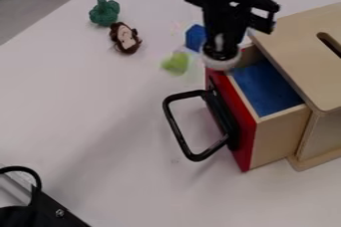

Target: Put objects in a drawer

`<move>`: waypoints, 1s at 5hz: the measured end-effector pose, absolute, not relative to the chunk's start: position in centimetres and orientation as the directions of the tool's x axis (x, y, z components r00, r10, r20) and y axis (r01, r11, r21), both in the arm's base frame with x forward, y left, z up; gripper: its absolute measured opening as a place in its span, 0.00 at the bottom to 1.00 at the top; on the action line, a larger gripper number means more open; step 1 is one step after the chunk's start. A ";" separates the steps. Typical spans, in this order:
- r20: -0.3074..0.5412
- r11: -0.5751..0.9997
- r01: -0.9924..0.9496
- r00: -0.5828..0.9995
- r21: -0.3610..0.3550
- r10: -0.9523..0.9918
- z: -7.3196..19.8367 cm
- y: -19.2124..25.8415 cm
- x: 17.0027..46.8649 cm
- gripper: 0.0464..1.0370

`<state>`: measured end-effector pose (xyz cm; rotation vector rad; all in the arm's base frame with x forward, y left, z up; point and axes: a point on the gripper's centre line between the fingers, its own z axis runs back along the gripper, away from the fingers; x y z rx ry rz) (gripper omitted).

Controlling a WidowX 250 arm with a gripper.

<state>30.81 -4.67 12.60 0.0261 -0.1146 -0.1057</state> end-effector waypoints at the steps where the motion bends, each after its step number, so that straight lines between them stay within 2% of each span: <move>1: 0.121 0.991 0.134 0.983 0.006 -0.134 12.6 -6.0 31.9 0.16; 5: 0.028 0.984 0.175 0.984 0.039 -0.177 8.6 -6.6 31.9 0.16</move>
